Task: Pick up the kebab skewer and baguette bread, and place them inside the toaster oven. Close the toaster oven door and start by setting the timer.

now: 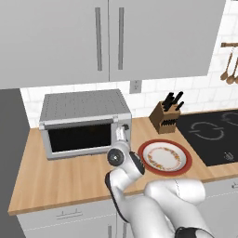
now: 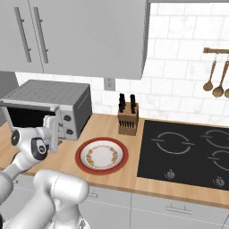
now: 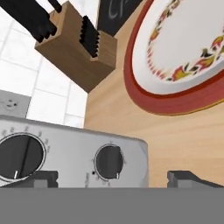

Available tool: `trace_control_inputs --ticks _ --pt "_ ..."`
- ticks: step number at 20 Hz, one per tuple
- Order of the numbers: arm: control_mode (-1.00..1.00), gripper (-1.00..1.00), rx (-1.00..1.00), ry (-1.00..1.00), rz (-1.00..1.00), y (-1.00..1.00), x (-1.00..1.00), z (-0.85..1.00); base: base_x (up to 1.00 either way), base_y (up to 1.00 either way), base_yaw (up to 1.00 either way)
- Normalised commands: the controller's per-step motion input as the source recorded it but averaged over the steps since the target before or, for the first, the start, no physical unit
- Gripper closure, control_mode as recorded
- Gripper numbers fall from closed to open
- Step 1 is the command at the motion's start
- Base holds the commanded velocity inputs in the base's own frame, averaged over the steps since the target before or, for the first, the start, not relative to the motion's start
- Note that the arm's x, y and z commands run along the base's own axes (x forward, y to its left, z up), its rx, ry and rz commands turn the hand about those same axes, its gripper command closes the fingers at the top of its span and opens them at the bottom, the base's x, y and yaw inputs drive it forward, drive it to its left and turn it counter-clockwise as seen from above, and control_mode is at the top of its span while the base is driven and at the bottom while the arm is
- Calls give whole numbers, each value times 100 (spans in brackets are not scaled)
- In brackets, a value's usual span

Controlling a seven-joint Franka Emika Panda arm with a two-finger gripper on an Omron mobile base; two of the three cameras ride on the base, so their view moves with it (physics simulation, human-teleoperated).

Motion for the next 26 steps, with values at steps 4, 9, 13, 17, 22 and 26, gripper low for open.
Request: trace_control_inputs --ticks 4,9,13,17,22,26 --pt "-100 -100 24 -17 -4 -2 15 -33 0 0 0" --pt "-100 -100 21 -17 -3 -2 11 -33 0 0 0" --pt "-100 -100 15 -12 -4 -3 5 -44 0 0 0" --pt "-100 -100 12 -10 -6 0 11 -38 0 0 0" --pt "-100 -100 9 -9 -7 -11 12 -28 0 0 0" --pt "-100 -100 7 -10 -6 -1 22 -27 0 0 0"
